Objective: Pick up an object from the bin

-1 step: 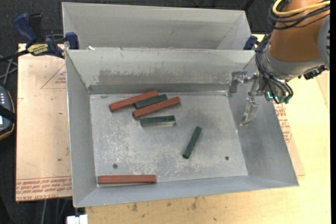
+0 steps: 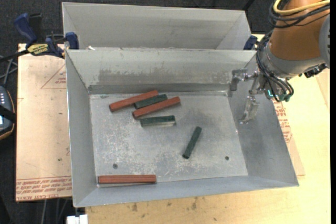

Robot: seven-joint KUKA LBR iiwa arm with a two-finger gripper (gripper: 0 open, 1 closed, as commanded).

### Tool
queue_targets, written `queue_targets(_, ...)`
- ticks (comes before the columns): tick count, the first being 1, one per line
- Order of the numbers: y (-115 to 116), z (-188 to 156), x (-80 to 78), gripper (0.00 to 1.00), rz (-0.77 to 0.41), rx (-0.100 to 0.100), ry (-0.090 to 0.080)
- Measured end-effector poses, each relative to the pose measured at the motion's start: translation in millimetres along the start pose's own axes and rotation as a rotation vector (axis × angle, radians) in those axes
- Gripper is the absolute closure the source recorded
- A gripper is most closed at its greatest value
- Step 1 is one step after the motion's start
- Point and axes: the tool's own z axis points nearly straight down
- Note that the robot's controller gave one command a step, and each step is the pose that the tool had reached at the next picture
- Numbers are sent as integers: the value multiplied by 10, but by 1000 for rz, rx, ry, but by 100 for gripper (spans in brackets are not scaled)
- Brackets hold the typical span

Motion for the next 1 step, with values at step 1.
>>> queue_targets(1, 357, 306, -95, 0, -88, 1, -4)
